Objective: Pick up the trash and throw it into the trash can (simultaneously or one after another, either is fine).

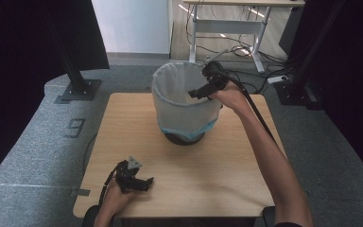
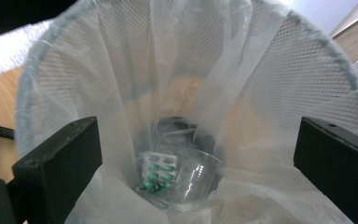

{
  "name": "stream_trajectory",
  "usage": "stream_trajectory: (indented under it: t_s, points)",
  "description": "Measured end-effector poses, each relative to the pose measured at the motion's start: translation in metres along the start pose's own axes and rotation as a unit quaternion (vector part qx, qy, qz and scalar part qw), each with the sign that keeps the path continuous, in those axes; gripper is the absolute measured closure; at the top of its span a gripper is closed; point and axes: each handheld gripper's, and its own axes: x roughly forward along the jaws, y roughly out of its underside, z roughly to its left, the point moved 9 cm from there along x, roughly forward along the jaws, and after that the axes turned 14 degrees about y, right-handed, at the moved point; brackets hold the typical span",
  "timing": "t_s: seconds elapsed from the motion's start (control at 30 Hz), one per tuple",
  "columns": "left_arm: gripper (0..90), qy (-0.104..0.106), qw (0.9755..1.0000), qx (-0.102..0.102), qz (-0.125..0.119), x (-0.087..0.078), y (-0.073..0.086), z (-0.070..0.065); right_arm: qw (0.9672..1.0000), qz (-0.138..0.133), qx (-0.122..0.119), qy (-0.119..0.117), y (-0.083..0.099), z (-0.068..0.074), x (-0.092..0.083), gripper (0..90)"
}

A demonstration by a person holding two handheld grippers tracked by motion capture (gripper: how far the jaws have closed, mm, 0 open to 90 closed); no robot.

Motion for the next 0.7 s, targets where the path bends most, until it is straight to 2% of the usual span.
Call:
stream_trajectory:
  t_s: [0.17, 0.3, 0.4, 0.5, 0.53, 0.7]
  points:
    - [0.0, 0.0, 1.0, 0.0, 0.0, 0.0, 0.0, 0.0, 1.0, 0.002, -0.008, 0.002, 0.007, -0.005, -0.016, 0.5]
    - [0.0, 0.001, 1.0, -0.001, -0.001, 0.0, 0.0, 0.0, 0.9999, 0.001, -0.011, 0.002, 0.01, -0.005, -0.022, 0.8]
    - [0.0, 0.001, 1.0, -0.001, -0.001, 0.0, 0.0, 0.0, 1.0, -0.007, 0.001, -0.005, 0.014, -0.007, -0.028, 1.3]
    - [0.0, 0.001, 1.0, -0.001, -0.001, 0.0, 0.0, 0.0, 1.0, -0.002, -0.004, -0.001, 0.021, -0.01, -0.032, 1.4]
    - [0.0, 0.001, 1.0, -0.001, -0.001, 0.0, 0.0, 0.0, 1.0, -0.003, 0.004, -0.004, 0.026, -0.012, -0.036, 2.2]
    - [0.0, 0.0, 1.0, -0.001, -0.001, 0.0, 0.0, 0.0, 1.0, 0.001, 0.009, 0.002, 0.035, -0.019, -0.043, 3.0]
